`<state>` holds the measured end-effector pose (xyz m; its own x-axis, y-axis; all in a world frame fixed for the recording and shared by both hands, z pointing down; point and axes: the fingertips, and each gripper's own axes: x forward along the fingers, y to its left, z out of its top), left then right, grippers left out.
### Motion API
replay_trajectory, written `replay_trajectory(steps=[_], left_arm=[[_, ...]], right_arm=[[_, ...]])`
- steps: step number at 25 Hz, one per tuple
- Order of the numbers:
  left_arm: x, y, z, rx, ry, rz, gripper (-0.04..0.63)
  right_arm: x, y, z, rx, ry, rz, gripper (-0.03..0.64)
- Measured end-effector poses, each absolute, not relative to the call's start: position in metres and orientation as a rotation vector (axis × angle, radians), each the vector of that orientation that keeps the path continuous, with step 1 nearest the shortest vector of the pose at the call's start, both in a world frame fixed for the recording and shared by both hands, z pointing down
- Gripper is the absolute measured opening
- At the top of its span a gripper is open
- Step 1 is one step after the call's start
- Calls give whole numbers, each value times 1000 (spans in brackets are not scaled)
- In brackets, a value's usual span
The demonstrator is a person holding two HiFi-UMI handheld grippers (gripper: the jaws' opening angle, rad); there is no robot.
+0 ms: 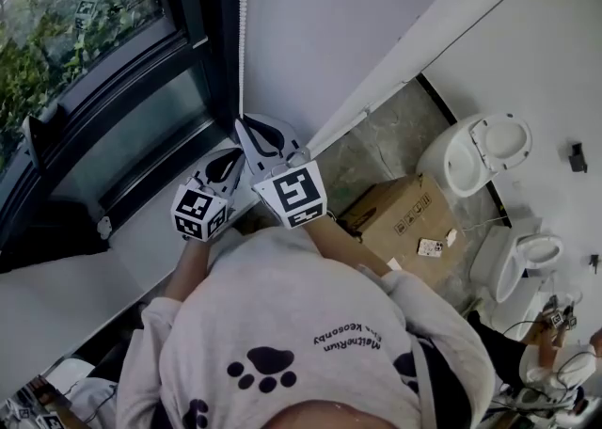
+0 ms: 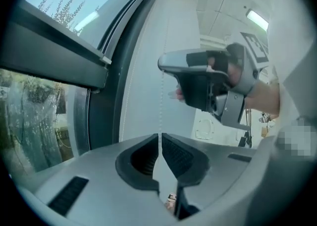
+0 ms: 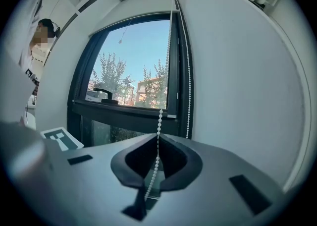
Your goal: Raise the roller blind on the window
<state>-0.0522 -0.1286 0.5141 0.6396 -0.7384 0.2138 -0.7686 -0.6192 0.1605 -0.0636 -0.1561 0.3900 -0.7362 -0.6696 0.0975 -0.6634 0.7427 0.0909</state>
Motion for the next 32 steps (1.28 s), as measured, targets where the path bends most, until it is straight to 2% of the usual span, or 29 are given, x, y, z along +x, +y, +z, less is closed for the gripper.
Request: replay_trajectory(steps=[11,12,14,32], left_arm=[[-65,-124,425,2667,-1230,-22,14],[-66,-125,417,2673,-1232,-29,30],[-68,-127,400,2689,-1227,-27,104],[-55,-157,270,2872,-1256,-96,104]], right_arm=[[-61,-161,390,1090,-2825,-61,12],[-60,-162,390,1092,-2825,-60,12],[-59,-162,390,1096,-2826,-57,12],[-63,-158,389,1089,-2832,-61,13]])
